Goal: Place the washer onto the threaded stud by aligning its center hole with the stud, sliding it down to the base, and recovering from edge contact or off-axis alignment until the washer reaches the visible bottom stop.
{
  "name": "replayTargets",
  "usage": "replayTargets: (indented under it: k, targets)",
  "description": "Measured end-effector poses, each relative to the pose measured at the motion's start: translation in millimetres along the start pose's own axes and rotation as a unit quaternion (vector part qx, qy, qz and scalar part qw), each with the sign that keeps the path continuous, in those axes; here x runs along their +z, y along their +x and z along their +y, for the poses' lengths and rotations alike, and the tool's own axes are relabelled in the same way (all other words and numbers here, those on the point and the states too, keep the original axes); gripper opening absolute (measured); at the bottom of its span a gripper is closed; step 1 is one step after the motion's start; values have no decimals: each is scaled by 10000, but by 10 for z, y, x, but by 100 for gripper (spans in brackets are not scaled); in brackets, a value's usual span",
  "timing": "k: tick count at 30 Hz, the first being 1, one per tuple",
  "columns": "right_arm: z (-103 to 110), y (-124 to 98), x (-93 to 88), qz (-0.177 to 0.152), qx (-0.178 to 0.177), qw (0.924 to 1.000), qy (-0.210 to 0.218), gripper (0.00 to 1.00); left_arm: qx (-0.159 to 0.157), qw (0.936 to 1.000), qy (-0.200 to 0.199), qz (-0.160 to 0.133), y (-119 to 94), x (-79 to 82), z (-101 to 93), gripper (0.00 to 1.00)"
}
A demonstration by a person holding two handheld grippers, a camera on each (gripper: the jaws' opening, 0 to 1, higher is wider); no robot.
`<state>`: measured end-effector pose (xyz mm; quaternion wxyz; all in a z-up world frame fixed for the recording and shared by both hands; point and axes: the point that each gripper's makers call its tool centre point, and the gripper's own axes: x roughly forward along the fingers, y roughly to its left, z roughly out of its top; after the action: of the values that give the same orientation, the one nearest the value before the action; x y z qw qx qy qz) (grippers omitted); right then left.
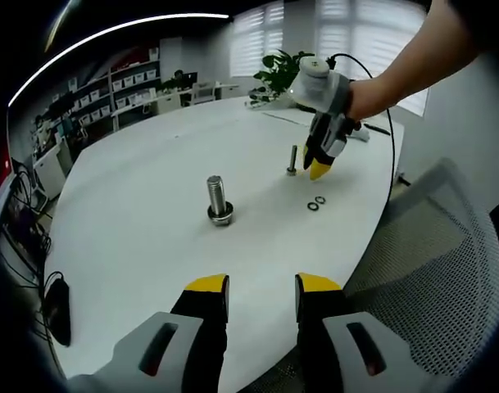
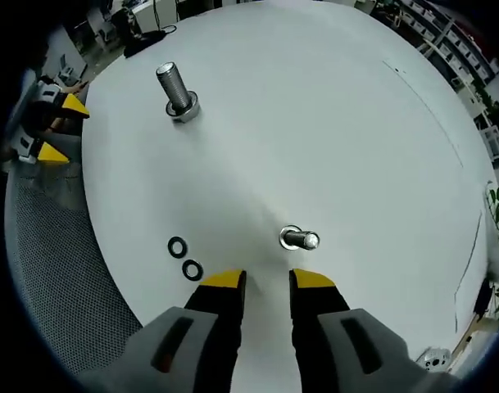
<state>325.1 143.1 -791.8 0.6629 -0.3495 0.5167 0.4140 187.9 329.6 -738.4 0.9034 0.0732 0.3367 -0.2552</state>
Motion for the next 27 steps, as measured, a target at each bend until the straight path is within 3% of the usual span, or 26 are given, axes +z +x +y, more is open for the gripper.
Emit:
replayTargets:
  k: [13,15,27]
  targets:
    - [153,-10,-14,20,105,9999,-49,27,18,10000,-27,-10,-1,8,8,31]
    - [150,-8,-22,64,6,9997,-234,29,24,10000,-32,-22,-1,13,14,31]
    - [379,-10,-61,90,289,9990,-323,29,27,10000,-63,-42,-8,16,18,31]
